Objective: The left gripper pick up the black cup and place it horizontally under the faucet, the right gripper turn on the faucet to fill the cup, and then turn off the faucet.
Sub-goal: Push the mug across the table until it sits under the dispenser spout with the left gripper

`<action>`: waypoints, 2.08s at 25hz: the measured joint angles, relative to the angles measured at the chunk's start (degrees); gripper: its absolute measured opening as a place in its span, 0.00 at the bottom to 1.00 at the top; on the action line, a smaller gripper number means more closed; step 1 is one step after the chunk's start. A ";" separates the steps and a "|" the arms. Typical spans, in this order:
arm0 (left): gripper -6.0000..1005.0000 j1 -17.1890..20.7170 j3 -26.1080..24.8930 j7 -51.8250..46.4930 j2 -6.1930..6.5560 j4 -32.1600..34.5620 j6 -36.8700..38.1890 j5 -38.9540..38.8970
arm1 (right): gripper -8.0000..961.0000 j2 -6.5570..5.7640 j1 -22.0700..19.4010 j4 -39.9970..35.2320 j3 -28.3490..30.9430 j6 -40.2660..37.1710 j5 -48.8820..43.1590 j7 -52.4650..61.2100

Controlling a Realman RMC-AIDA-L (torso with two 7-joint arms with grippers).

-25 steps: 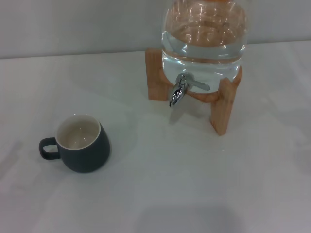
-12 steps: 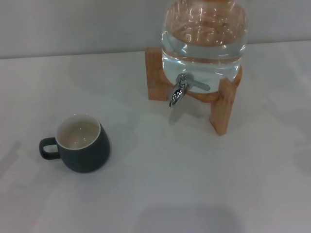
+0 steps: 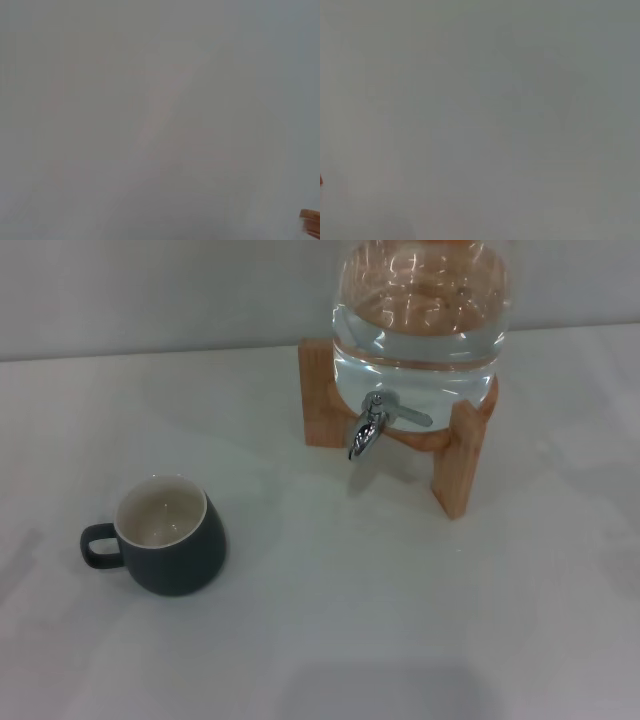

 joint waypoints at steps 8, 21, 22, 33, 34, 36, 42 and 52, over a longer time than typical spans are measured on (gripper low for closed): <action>0.87 0.00 0.16 3.22 -0.44 -1.56 2.97 0.71 | 0.88 -0.17 0.20 0.00 0.00 -0.21 -0.01 -0.01; 0.87 -2.48 6.18 15.69 -0.60 -13.88 16.44 3.25 | 0.88 -0.19 0.39 0.08 0.00 -0.30 -0.01 -0.12; 0.87 -2.85 7.02 16.86 -0.61 -14.91 17.42 3.28 | 0.88 -0.19 0.39 0.09 0.00 -0.30 -0.01 -0.10; 0.87 -4.87 8.41 21.44 -0.71 -18.18 22.26 3.37 | 0.88 -0.33 0.40 0.09 0.00 -0.34 -0.01 -0.01; 0.87 -4.90 8.42 21.65 -0.71 -18.11 22.15 3.29 | 0.88 -0.35 0.40 0.09 0.00 -0.43 -0.01 -0.04; 0.87 -4.92 8.42 22.73 -0.70 -18.08 21.86 3.09 | 0.88 -0.36 0.40 0.09 0.00 -0.62 -0.01 -0.06; 0.86 -4.73 7.97 31.48 -0.73 -18.45 18.40 1.64 | 0.88 -0.41 0.95 0.09 0.00 -1.52 -0.01 -0.13; 0.86 -4.16 7.84 49.53 -0.97 -27.22 16.31 -5.48 | 0.88 -0.50 1.13 0.22 0.00 -2.09 -0.01 -0.13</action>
